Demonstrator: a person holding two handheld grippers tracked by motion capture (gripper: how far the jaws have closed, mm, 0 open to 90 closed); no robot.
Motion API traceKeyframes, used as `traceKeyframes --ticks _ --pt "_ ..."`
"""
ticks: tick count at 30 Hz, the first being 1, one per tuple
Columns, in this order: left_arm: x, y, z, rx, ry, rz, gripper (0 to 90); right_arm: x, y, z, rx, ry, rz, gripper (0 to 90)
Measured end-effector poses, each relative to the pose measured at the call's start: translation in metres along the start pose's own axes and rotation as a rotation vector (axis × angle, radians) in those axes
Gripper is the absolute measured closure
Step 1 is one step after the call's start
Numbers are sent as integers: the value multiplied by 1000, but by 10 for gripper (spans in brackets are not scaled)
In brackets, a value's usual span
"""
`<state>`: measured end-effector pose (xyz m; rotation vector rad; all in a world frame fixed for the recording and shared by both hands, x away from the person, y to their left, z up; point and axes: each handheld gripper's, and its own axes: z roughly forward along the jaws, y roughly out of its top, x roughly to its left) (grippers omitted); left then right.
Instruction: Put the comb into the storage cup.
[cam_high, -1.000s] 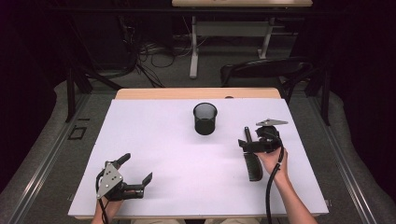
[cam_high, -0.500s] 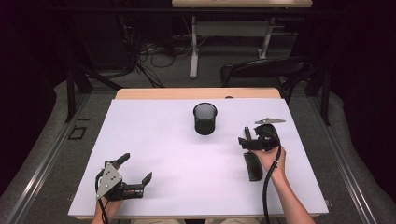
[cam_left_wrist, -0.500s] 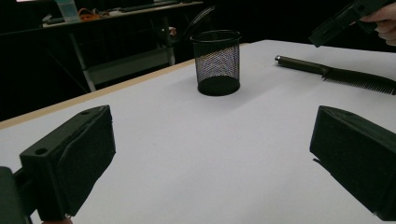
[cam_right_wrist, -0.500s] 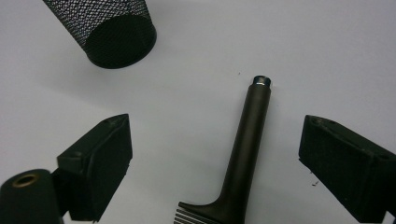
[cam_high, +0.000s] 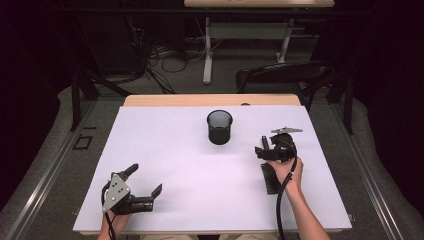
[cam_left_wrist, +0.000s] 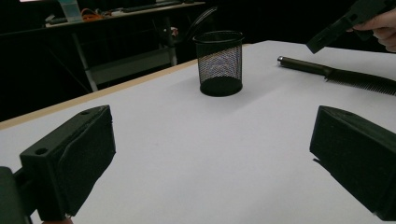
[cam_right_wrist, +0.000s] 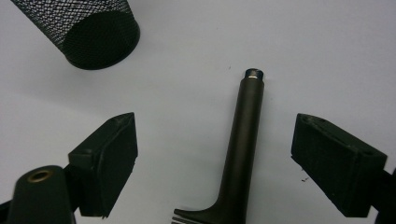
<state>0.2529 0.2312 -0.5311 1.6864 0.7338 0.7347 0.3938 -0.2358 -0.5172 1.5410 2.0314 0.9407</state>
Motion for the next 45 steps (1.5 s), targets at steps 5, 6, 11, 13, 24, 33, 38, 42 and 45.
traceKeyframes --ticks 5,6,11,13,24,33,38,42,45 --pt "0 1 0 -4 -7 -2 1 2 0 4 14 -25 16 166" --pt "0 1 0 -4 -8 -3 1 2 0 4 16 -29 22 173" --pt "1 1 -1 -9 -7 -10 0 1 -1 8 49 -55 21 208" --pt "2 1 -1 -13 -4 -12 1 -1 -1 10 61 -62 23 232" --pt "1 2 0 -14 -13 -8 1 -3 -4 20 115 -90 37 407" --pt "1 2 0 -16 -12 -7 1 -6 -6 24 155 -109 54 487" --pt "1 2 0 -17 -12 -8 1 -5 -7 26 178 -108 56 514" --pt "1 2 0 -18 -13 -8 0 -5 -8 27 189 -114 50 543" --pt "1 2 0 -19 -11 -11 1 -5 -8 27 194 -111 52 565"
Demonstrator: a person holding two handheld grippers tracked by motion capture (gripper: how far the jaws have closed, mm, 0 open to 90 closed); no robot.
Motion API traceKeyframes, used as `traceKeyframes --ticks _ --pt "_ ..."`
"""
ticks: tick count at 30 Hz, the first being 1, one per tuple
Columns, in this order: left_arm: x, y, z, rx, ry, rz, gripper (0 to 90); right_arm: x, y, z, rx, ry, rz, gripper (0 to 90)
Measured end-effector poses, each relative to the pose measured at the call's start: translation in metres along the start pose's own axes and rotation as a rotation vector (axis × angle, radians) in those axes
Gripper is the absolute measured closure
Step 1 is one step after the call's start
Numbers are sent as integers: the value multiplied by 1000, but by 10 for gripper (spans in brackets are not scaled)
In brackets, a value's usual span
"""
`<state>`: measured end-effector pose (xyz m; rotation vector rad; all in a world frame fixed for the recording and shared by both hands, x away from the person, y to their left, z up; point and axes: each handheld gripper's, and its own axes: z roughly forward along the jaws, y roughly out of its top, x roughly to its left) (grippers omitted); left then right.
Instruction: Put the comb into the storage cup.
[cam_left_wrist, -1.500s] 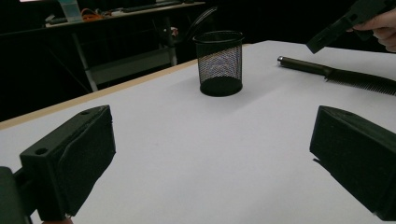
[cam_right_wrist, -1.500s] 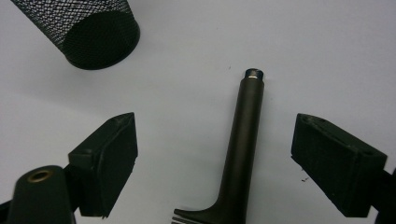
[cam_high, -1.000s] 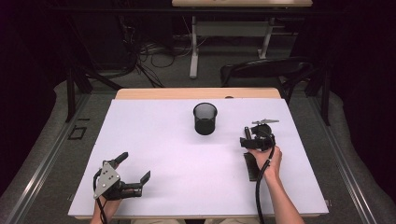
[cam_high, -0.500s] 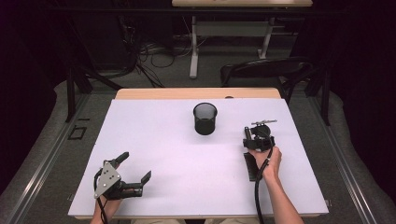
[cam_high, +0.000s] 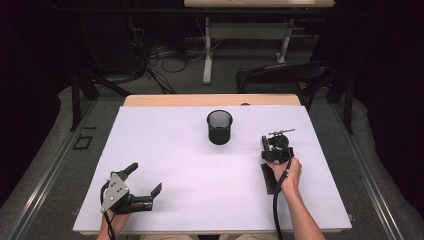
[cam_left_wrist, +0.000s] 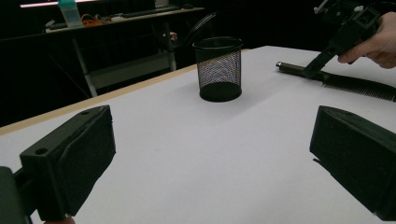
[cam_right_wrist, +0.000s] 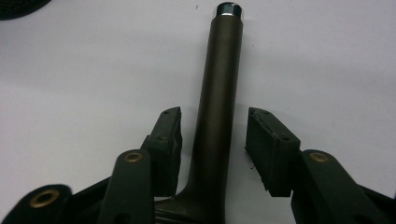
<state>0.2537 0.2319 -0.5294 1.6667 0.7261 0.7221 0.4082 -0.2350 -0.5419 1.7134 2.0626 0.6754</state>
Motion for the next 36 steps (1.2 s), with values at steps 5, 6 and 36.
traceKeyframes --ticks 5,6,36 --pt "0 0 0 0 1 0 1 -1 -1 0 -4 6 16 584" --pt "0 0 0 0 0 0 1 -2 -2 0 -1 7 18 588" --pt "2 0 -1 -7 7 1 1 -4 -4 -19 -68 14 -21 731"
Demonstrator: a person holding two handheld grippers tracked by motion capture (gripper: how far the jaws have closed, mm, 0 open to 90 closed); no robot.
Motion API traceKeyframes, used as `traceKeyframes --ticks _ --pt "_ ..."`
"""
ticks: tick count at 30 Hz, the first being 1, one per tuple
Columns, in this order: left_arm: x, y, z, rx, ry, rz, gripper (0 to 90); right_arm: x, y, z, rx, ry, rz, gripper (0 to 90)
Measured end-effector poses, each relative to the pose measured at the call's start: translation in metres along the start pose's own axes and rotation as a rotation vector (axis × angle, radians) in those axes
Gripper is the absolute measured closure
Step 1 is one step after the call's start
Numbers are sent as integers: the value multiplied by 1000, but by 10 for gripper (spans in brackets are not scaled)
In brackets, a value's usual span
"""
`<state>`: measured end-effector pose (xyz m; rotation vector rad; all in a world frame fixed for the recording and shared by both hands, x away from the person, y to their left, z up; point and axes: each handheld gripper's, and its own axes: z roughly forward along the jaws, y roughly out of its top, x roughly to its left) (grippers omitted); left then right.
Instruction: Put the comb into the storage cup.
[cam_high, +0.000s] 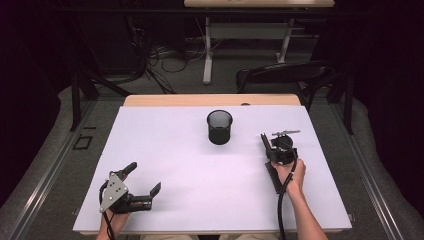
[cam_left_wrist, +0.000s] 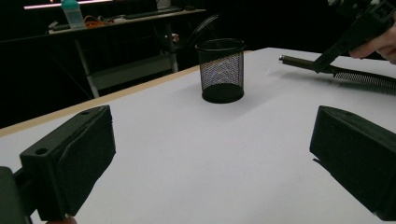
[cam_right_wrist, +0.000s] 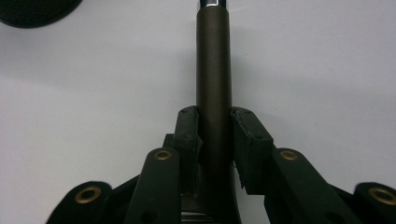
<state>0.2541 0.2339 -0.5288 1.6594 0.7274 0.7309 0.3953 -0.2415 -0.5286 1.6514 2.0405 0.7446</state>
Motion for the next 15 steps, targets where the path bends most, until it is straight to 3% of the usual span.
traceKeyframes --ticks 15 --pt "0 0 0 1 -3 0 1 -2 11 -24 -51 24 -54 730"
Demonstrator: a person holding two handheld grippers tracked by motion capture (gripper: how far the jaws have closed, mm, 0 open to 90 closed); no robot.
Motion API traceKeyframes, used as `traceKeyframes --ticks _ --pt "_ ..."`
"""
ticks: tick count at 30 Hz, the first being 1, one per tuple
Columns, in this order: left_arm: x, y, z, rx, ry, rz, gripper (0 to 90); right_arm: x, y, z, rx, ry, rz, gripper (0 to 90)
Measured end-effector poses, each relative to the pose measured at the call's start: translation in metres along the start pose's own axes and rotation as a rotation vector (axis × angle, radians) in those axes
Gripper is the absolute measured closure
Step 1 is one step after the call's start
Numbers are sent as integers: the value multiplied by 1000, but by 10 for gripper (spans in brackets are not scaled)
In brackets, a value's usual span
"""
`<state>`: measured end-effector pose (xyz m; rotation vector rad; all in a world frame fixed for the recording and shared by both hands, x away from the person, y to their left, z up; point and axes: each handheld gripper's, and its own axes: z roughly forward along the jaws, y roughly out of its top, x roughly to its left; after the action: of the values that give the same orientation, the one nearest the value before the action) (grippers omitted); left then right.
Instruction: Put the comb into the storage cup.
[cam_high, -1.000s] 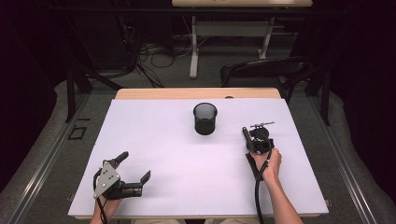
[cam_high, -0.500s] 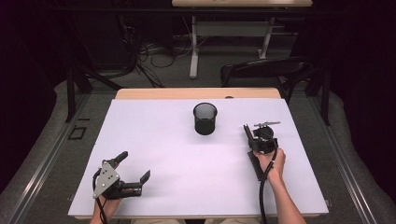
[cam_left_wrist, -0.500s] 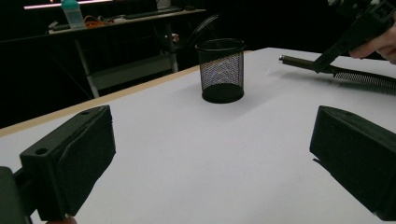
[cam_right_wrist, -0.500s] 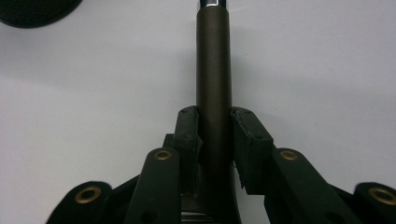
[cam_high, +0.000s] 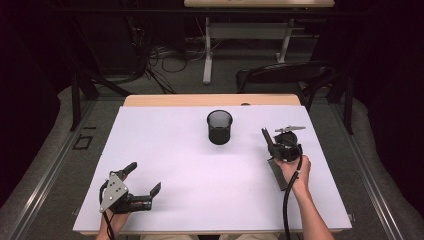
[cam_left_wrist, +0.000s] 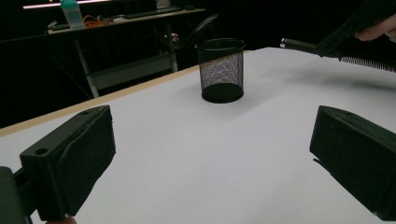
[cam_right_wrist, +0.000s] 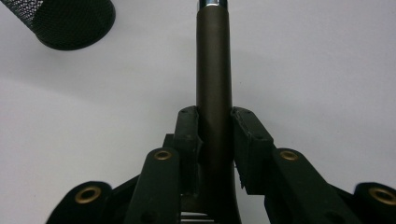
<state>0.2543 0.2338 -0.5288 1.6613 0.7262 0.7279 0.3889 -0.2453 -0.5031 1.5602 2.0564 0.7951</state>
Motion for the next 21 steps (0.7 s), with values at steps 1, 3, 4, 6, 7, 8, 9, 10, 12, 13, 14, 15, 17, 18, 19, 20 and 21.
traceKeyframes --ticks 1,3,4,6,7,8,9,10,12,13,14,15,17,18,19,20,21 --pt "0 0 0 0 0 0 1 0 1 -1 0 1 -6 730" --pt "0 0 0 1 0 1 1 0 1 -2 -5 3 -12 730" --pt "0 0 0 2 0 1 1 0 2 -3 -7 4 -17 730" --pt "0 0 1 5 -1 2 1 0 2 -4 -11 10 -21 730" --pt "0 0 1 6 -1 2 1 0 2 -5 -9 12 -28 730" --pt "0 0 1 5 -1 3 1 1 3 -6 -8 12 -28 730" --pt "0 0 1 6 -1 3 0 1 3 -6 -8 18 -37 730" --pt "0 0 1 6 -1 2 1 2 4 -7 -6 18 -40 730" --pt "0 0 1 7 -2 2 1 2 5 -7 -3 24 -51 730" --pt "0 0 1 8 -3 3 1 2 5 -7 -2 23 -57 729" --pt "0 0 1 8 -3 2 1 3 6 -8 0 27 -58 730" --pt "0 0 1 9 -3 3 1 3 6 -8 -1 29 -63 730" --pt "0 0 1 8 -3 3 1 4 7 -9 -1 36 -72 730" --pt "0 -1 1 9 -3 2 1 5 7 -9 0 39 -78 729" --pt "0 -1 1 11 -2 3 1 5 8 -10 -1 42 -81 729" --pt "0 -1 2 10 -2 0 0 6 8 -10 -1 45 -86 729" --pt "0 -1 2 10 -1 0 0 7 8 -11 -2 47 -90 729"
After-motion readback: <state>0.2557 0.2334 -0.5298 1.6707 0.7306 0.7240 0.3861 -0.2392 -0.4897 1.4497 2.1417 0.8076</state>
